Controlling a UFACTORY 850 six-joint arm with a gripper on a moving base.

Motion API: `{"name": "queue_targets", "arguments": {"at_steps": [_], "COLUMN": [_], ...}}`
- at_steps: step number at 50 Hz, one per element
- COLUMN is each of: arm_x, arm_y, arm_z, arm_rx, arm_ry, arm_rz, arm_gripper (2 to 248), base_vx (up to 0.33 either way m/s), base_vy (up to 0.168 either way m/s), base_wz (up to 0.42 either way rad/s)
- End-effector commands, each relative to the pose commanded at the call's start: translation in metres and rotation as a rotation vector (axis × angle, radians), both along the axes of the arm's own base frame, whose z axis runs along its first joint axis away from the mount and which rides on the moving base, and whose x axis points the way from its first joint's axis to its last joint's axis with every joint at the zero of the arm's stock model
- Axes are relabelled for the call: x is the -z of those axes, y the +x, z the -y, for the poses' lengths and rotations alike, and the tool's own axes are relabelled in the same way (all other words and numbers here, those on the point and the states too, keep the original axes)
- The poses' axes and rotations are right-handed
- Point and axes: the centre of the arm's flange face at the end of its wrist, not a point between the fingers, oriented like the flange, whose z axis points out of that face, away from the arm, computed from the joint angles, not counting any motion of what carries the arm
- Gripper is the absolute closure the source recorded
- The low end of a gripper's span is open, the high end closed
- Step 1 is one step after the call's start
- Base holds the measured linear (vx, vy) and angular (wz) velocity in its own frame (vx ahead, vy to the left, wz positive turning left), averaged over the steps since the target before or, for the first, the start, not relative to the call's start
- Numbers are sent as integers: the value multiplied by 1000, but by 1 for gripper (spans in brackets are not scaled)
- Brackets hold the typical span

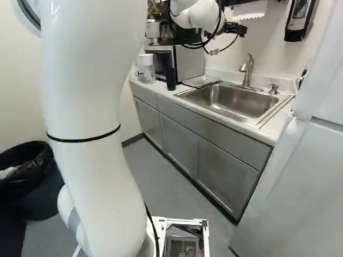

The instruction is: Rinse the cup and place it in the tray

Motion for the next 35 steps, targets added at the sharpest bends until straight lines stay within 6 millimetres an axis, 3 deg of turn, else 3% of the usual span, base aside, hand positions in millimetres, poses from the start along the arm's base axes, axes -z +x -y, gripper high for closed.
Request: {"name": "queue_targets", "arguments": {"at_steps": [13,35], "arm_x": [0,0], "arm_y": [0,0], "arm_z": [0,0], "arm_rx": [0,0], "arm_ry": [0,0], "arm_rz": [0,0], "arm_gripper": [3,3], "base_vx": [135,117], "base_vy": [-23,-1], "base_wz": [-139,-13]}}
